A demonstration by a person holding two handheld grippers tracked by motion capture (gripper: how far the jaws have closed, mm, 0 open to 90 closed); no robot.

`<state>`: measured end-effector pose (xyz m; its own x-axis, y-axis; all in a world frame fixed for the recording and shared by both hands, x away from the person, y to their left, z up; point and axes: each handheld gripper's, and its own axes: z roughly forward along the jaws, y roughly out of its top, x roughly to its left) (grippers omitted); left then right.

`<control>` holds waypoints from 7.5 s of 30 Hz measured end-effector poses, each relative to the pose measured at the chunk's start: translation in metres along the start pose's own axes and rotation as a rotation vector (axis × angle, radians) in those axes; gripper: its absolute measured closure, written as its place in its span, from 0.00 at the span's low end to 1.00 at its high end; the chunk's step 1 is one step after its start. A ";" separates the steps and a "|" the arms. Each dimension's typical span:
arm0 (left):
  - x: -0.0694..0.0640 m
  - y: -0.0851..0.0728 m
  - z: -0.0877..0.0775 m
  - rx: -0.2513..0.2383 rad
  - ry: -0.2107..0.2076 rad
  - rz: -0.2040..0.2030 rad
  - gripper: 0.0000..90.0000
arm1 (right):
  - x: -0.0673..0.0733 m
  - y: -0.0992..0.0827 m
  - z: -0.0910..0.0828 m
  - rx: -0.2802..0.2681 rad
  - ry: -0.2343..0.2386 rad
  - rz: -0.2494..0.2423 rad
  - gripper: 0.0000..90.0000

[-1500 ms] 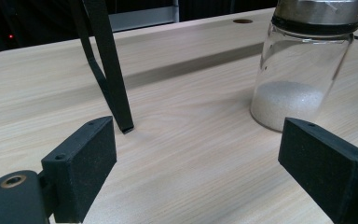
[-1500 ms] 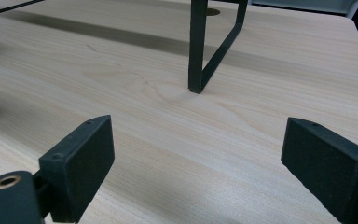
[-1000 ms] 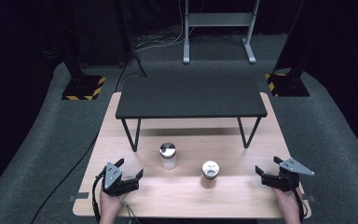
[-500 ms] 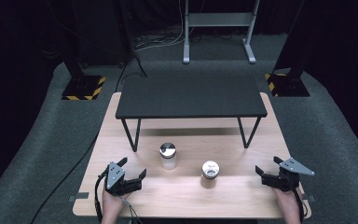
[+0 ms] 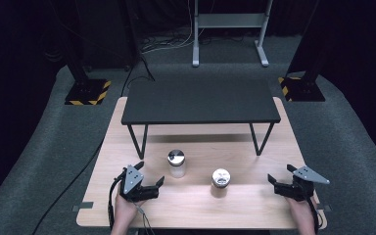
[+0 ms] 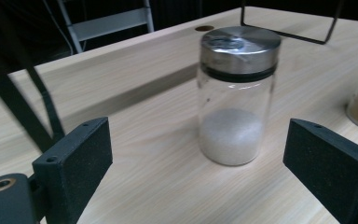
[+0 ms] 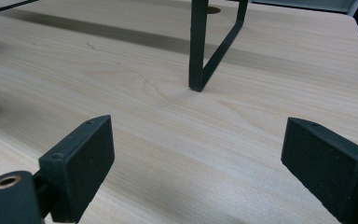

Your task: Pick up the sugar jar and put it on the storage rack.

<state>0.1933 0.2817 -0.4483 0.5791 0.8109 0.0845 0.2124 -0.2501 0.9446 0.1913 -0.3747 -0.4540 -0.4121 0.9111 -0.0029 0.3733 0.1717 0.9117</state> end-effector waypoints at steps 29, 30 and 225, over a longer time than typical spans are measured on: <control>-0.013 0.026 0.082 0.099 -0.056 -0.026 0.13 | 0.000 0.000 0.001 0.002 0.009 -0.004 0.09; -0.012 0.024 0.085 0.095 -0.063 -0.035 0.15 | 0.000 0.001 0.001 0.003 0.010 -0.004 0.09; -0.004 -0.020 0.002 0.081 0.089 -0.028 0.12 | 0.001 0.007 0.006 0.038 0.037 -0.020 0.09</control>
<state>0.1884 0.2822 -0.4687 0.5010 0.8609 0.0893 0.2924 -0.2655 0.9187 0.1980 -0.3705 -0.4500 -0.4496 0.8932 -0.0052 0.3956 0.2043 0.8954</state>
